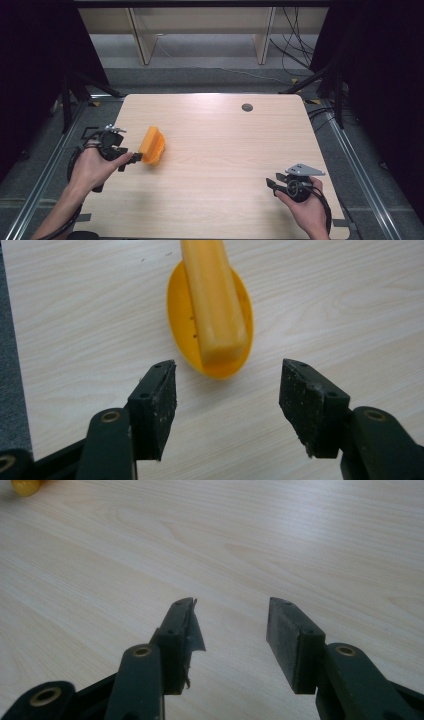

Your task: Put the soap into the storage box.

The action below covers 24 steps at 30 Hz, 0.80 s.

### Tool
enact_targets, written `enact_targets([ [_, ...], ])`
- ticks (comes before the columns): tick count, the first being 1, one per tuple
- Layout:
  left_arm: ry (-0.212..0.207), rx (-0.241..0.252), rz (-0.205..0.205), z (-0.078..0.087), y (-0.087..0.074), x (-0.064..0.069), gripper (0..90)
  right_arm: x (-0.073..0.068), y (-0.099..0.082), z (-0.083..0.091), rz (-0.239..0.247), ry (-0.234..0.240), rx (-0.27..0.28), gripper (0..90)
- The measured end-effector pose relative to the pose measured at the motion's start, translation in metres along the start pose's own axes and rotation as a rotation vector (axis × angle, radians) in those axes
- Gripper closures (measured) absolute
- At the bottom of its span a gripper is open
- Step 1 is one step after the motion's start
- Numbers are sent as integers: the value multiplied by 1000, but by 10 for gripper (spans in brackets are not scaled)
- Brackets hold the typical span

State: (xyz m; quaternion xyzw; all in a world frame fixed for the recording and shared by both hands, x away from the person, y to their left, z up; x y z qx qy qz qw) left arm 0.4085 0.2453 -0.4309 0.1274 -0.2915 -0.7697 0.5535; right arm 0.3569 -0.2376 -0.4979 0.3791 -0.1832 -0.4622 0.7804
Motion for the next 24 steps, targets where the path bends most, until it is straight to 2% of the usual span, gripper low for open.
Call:
enact_targets([
  [2, -48, 29, 16, 2, -12, -1, 401, 0, 0, 0, 0, 1, 1, 545],
  [4, -59, 54, 6, 5, -25, -4, 400, 0, 0, 0, 0, 0, 1, 545],
  [6, -93, 70, -15, 6, -39, -8, 397, 0, 0, 0, -1, -3, 0, 544],
  [7, -106, 88, 3, 5, -45, -8, 396, 0, 0, 0, -1, -2, 0, 544],
  [9, -126, 141, 9, 1, -57, -9, 396, -1, 0, 1, -2, -5, -4, 543],
  [10, -143, 177, 28, -3, -63, -8, 397, -1, 0, 1, -3, -8, -4, 543],
  [12, -166, 202, 37, -11, -76, -8, 414, 0, 0, 1, -1, -8, -3, 542],
  [14, -167, 211, 23, -18, -88, -9, 452, 0, 0, 0, -4, -10, -7, 542],
  [15, -162, 204, 4, -21, -93, -11, 459, -1, 0, 0, -10, -8, -7, 542],
  [17, -164, 244, 35, -29, -99, -8, 468, 0, 0, 0, 2, -11, 0, 542],
  [18, -173, 232, 30, -32, -103, -7, 470, -1, 0, 0, -4, -4, -5, 542],
  [20, -203, 239, 30, -40, -109, -2, 462, -1, 1, 0, 8, -12, 3, 542],
  [21, -208, 240, 16, -42, -110, -1, 463, -1, 1, 0, 9, -9, 6, 542],
  [22, -207, 240, 20, -43, -110, 0, 465, -4, 1, 1, -14, 1, 0, 542],
  [24, -213, 259, 1, -43, -108, 2, 466, -3, 1, 0, 7, 16, -7, 542],
])
Point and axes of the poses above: each handheld gripper's, and its own axes: z roughly backward along the jaws, y roughly out of its top, x roughly to its right, the point moved 5 cm from there along -z, roughly forward along the jaws, and after that the axes turned 3 degrees about z, right-handed, at the moved point
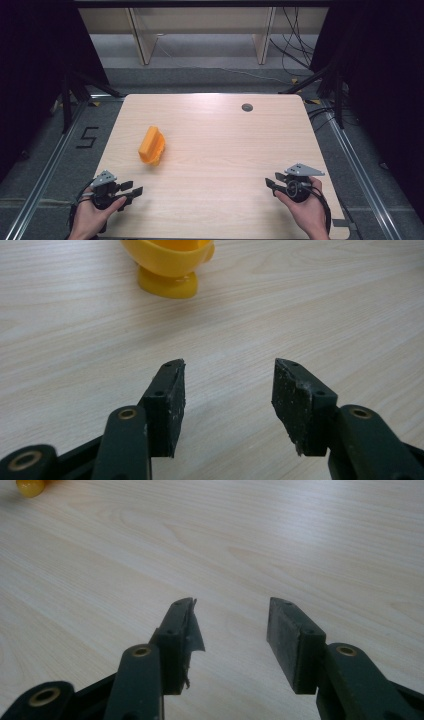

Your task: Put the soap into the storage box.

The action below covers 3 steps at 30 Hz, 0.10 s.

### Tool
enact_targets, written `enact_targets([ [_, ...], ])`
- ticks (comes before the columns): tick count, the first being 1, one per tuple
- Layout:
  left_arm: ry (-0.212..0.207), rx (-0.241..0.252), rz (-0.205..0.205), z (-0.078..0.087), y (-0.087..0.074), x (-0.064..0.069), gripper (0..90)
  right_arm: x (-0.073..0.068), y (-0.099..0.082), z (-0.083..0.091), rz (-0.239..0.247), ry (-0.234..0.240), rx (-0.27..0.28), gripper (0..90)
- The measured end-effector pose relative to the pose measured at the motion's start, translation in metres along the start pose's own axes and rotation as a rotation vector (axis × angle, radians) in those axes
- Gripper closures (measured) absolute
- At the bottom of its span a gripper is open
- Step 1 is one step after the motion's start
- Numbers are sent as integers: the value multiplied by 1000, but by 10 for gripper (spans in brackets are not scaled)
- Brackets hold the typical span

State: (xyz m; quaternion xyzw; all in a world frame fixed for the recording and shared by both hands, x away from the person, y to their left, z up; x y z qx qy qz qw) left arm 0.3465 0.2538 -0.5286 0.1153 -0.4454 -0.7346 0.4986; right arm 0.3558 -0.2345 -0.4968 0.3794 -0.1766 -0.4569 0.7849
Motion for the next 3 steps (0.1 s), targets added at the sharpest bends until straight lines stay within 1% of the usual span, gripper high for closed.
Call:
enact_targets([
  [1, -3, 16, -7, -1, 2, 2, 466, 0, 0, 0, -1, -1, -3, 541],
  [2, -2, 13, -18, -1, 2, 3, 465, 0, 0, 0, 1, -6, -6, 540],
  [3, 6, 18, -27, -1, 2, 3, 460, 0, 0, 0, 1, -1, -1, 540],
])
Point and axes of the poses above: each handheld gripper's, and its own axes: z roughly backward along the jaws, y roughly out of its top, x roughly to its right, the point moved 5 cm from there along -z, roughly forward along the jaws, and after that the axes turned 3 degrees about z, right-handed, at the moved point
